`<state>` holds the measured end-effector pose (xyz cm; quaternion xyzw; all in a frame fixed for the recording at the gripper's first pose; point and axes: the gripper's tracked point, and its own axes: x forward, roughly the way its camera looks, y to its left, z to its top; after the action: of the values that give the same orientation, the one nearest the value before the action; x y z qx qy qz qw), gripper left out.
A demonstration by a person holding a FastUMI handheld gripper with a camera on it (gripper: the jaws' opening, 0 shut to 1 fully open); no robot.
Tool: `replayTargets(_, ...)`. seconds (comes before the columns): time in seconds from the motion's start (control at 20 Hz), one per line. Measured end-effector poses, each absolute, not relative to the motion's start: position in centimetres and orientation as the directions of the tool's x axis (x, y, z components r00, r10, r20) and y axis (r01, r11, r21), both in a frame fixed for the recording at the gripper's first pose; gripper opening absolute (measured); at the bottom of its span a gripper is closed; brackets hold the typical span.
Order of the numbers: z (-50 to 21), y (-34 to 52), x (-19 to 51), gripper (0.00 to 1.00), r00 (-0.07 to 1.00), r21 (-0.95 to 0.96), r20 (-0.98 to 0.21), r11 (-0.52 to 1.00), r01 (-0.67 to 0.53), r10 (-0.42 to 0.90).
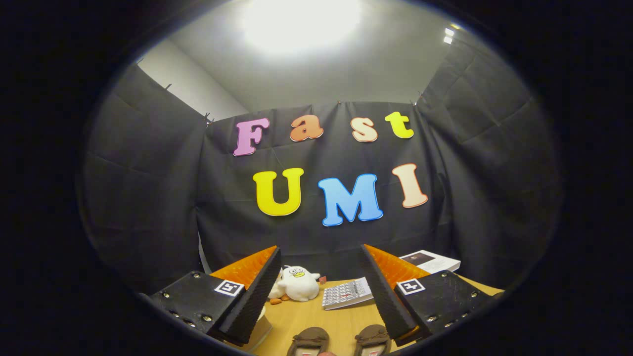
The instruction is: Open the storage box then place both shoes into the box .Put the left shoe in first, then the right shoe, with the right side of both shoes facing outward in a uniform manner.
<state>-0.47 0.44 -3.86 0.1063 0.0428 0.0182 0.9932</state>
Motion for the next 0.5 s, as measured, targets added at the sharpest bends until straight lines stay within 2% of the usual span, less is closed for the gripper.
replayTargets(0.35,-10.5,5.0,-1.3,0.97,0.922,0.493,-0.262,0.861,-0.125,0.284)
replayTargets(0.5,-14.3,6.9,-2.0,0.97,0.857,0.612,-0.356,0.786,-0.088,0.373)
